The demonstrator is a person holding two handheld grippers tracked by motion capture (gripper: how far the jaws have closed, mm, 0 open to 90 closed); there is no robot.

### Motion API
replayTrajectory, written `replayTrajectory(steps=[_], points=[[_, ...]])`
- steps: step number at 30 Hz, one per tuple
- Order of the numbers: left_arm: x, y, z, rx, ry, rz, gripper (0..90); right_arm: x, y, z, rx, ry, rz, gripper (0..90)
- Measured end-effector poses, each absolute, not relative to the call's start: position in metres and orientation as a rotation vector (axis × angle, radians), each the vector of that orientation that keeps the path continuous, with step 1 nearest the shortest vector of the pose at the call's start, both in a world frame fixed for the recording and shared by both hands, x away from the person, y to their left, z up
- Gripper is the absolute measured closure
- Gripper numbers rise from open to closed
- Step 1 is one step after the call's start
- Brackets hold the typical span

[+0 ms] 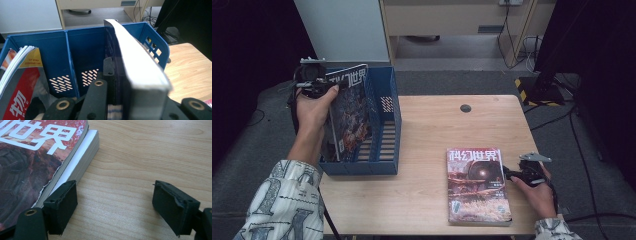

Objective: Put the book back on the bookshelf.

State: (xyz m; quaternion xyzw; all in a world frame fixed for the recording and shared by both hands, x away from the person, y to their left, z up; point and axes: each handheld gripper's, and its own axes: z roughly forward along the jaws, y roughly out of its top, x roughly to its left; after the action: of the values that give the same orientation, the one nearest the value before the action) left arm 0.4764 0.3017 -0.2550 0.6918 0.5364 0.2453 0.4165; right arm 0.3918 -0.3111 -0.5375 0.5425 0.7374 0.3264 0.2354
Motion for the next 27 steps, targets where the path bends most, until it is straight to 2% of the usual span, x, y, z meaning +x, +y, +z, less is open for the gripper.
replayTrajectory(steps=[27], points=[[0.477,0.301,-0.274,1.69,1.327,0.644,82.2,0.392,-0.311,-0.538,1.487,2.023,0.898,20.3]])
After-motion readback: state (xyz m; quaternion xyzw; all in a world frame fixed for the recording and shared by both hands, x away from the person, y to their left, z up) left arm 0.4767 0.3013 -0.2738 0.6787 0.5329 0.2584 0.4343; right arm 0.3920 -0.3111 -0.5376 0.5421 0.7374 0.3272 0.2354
